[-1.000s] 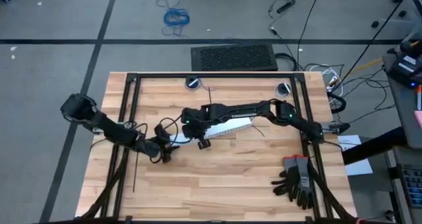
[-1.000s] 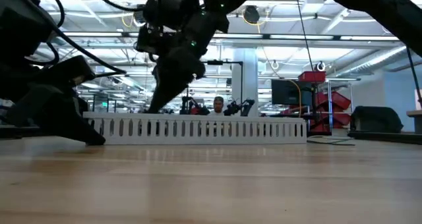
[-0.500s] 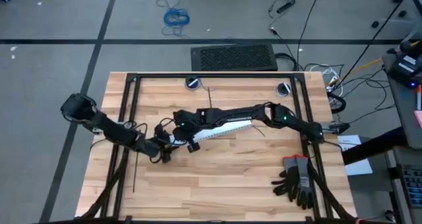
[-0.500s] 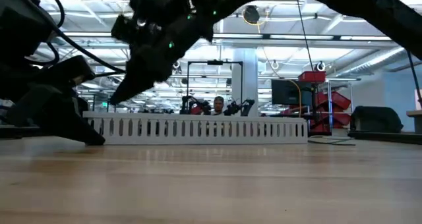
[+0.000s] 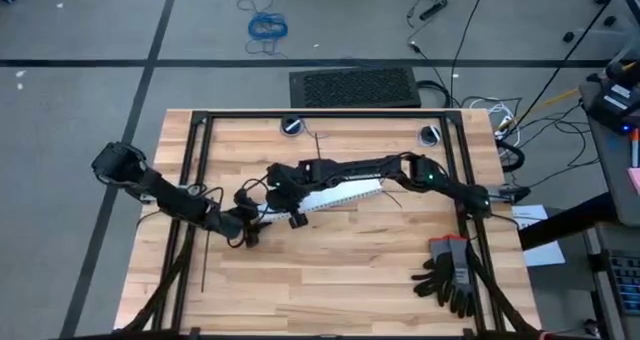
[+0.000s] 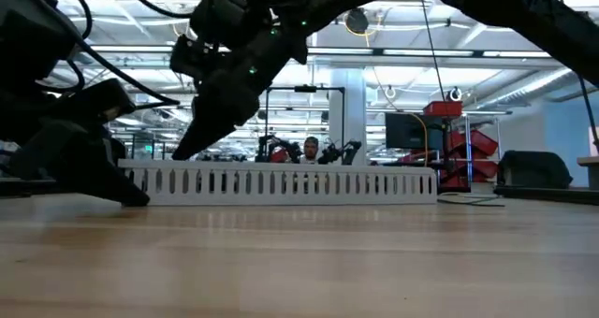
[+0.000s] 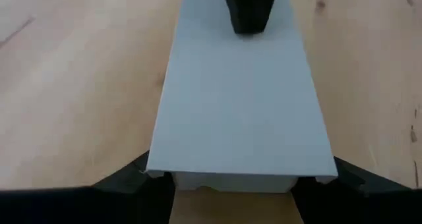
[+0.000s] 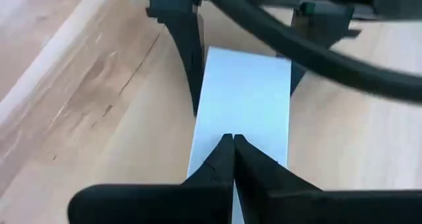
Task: Ziptie cables
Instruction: Close the cable duct
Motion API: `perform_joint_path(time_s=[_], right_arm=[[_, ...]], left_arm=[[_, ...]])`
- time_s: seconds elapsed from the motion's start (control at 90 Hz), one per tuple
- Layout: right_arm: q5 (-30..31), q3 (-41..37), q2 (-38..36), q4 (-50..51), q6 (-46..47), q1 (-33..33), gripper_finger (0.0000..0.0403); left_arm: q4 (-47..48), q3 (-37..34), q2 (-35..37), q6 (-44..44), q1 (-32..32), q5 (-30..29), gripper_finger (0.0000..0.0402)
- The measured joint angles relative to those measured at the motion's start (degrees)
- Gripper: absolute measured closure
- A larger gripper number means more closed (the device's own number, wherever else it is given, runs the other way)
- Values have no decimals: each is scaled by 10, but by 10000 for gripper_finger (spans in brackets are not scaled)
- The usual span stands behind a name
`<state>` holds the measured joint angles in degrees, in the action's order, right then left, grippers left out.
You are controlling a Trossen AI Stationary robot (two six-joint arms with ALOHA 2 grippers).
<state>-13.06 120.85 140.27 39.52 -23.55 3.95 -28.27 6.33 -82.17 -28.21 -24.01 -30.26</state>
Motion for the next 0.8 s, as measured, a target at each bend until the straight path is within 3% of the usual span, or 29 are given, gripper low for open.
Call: perform_joint_path(time_s=[0.489,0.8], right_arm=[[40,28,-13,91,-12,-13,403],[21,60,5,-26,-28,-34,403]], left_arm=[[1,0,0,2,0,4,157],[-32,10,-1,56,18,39,157]])
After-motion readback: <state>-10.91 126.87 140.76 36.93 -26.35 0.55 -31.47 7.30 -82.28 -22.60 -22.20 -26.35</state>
